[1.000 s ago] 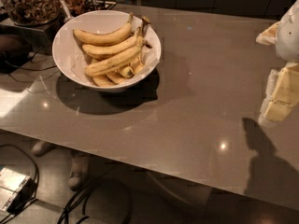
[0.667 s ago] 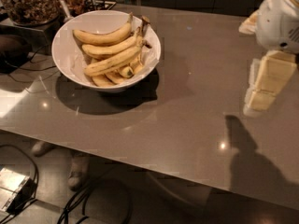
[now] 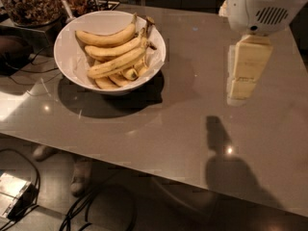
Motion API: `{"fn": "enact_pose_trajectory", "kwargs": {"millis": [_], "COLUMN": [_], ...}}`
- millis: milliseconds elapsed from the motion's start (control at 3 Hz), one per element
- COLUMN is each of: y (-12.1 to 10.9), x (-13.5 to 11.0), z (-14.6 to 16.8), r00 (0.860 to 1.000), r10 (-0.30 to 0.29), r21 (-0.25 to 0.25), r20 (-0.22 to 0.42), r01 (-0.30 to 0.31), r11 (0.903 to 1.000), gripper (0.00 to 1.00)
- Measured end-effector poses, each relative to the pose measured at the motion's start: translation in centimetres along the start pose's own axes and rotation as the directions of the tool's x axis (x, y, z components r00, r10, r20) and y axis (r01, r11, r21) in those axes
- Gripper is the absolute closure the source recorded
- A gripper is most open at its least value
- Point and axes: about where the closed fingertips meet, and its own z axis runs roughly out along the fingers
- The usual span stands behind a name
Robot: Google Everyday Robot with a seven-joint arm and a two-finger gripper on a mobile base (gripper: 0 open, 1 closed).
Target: Pick banana from white bowl
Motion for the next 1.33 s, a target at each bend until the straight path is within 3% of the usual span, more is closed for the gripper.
{"fn": "enact_pose_trajectory", "kwargs": {"millis": [333, 667, 1333], "y": [-0.4, -1.6, -4.3], "x": [-0.4, -3.4, -9.9], "z": [-0.4, -1.0, -0.9], "r00": [1.000, 0.999, 0.988], "r10": [-0.004, -0.035, -0.149], "r21": [0.025, 0.064, 0.069], "r20": [0.010, 0.031, 0.036], "r01": [0.003, 0.033, 0.147], "r11": [0.9997, 0.9974, 0.9868], "gripper": [0.00, 0.00, 0.00]}}
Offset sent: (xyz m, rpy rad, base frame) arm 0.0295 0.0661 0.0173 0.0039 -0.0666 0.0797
